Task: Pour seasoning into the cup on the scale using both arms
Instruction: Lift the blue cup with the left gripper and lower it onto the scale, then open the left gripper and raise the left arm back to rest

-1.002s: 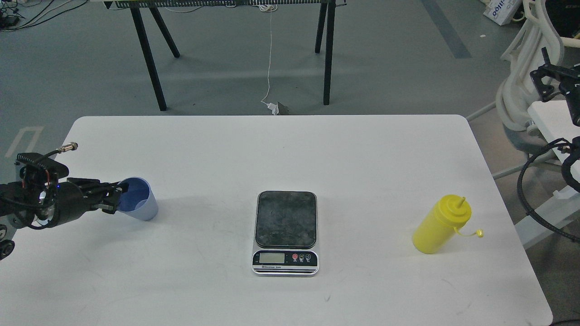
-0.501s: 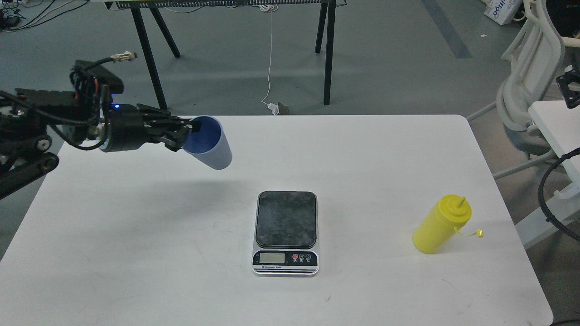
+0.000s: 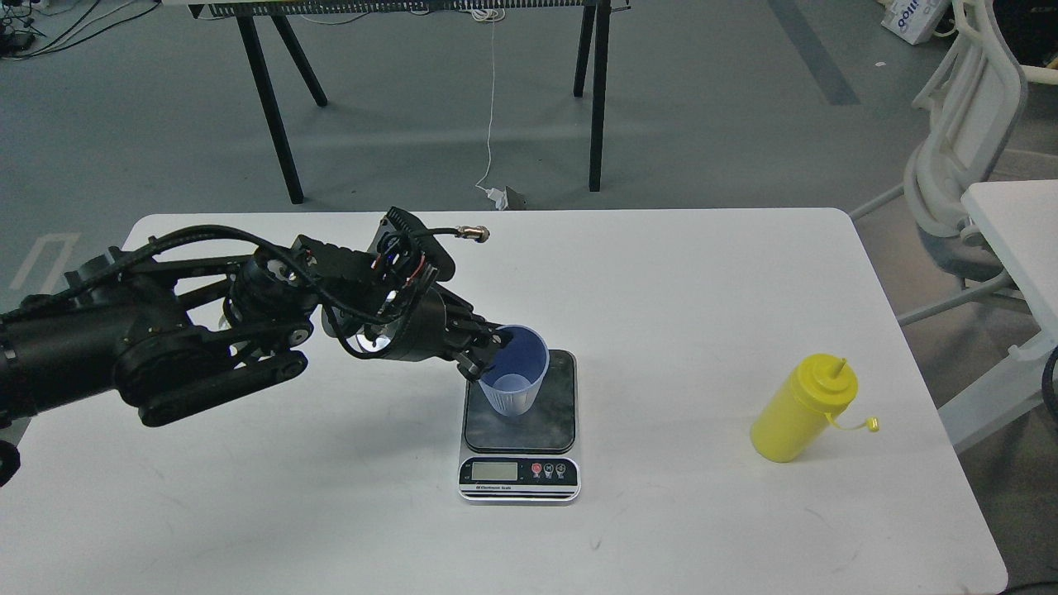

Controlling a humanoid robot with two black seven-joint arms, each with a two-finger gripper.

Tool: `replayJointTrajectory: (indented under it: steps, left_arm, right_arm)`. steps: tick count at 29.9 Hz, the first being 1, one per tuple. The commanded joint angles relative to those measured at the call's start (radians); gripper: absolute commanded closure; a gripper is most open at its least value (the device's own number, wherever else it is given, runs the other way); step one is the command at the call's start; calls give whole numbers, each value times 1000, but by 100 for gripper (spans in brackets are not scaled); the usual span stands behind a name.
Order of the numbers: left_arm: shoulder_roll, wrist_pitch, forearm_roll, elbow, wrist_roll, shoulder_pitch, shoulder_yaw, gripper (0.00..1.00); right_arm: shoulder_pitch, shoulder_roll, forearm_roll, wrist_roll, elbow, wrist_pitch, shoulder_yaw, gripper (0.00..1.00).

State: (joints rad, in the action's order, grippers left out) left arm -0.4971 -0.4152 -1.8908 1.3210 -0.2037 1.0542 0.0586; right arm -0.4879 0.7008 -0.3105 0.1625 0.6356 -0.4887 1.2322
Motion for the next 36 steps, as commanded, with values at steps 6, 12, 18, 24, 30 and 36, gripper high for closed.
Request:
replayJointTrajectory:
  steps: [6,12,18,24,30,36]
  left_arm:
    - [15,4,-1,-8,18,-13,7,90]
    - [26,19,10,-8,24,-14,17,67]
    - [15,68,62,-6,10,-13,40,28]
    - [11,96,238,-6,15,-3,121,15]
    - [25,113,673,-57,18,-42,409,6]
    - [91,142,1195,-257,17,-102,650,1]
  right_arm:
    - [9,0,-9,0,21,0,1,0]
    - [9,2,-9,0,21,0,1,0]
    - [17,2,-9,0,19,0,1,0]
    - [57,3,-9,0,41,0,1,0]
    - [287,34,-10,8,217,0,45,0]
    - [527,34,-68,8,380,0,130,0]
